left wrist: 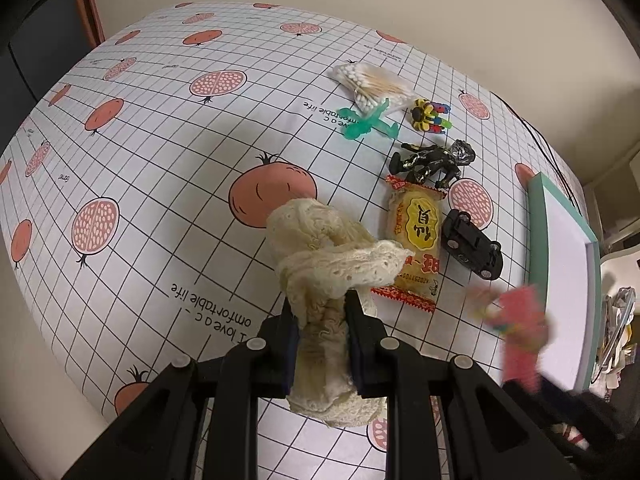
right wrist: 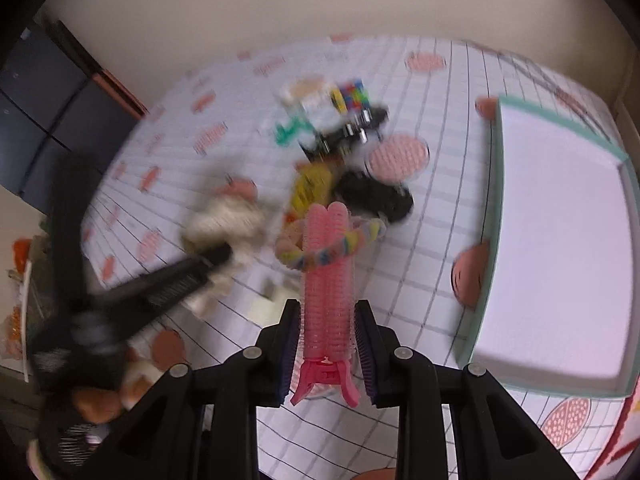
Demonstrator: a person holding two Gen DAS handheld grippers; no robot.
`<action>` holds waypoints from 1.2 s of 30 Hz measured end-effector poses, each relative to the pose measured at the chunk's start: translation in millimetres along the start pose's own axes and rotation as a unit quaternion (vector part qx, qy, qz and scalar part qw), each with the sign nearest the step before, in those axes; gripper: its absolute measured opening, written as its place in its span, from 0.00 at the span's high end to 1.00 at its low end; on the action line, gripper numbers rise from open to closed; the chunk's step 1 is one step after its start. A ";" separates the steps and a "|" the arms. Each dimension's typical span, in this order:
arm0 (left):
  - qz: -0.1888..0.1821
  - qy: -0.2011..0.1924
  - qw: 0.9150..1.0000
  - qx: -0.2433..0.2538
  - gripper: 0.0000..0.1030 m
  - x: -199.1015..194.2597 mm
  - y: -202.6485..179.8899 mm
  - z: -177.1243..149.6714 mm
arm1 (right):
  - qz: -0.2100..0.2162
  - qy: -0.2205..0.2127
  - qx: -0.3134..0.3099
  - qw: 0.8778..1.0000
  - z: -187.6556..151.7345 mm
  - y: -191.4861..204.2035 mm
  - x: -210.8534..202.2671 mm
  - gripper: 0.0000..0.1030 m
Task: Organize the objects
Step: 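Grasp the rainbow bracelet with the right tool while the left tool holds the lace cloth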
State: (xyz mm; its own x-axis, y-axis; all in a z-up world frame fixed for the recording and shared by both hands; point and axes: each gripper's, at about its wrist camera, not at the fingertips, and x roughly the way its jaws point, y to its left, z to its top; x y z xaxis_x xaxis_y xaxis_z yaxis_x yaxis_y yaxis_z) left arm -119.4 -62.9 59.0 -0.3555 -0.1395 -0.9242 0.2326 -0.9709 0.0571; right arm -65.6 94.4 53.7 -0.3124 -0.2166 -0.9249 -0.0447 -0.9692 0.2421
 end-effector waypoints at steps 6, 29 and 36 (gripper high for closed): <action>-0.001 0.010 1.000 0.016 0.78 4.0 -9.7 -4.0 | -0.043 0.056 -0.017 0.997 -13.5 -5.2 32.6 0.72; -0.013 0.004 0.999 0.029 0.78 0.4 -20.8 -6.3 | 0.048 0.012 0.046 0.998 -6.9 -25.8 8.9 0.71; -0.013 0.012 0.999 0.036 0.78 4.4 -28.5 -9.2 | 0.021 0.038 0.041 0.998 -12.7 -34.8 28.9 0.69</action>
State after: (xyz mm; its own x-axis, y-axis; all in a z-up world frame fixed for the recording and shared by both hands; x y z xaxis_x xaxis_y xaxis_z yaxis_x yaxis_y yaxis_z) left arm -119.2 -34.1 49.8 -0.3379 -0.1091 -0.9349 0.1579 -0.9858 0.0579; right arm -61.0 120.4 14.9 -0.2425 -0.2682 -0.9323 -0.1112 -0.9470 0.3014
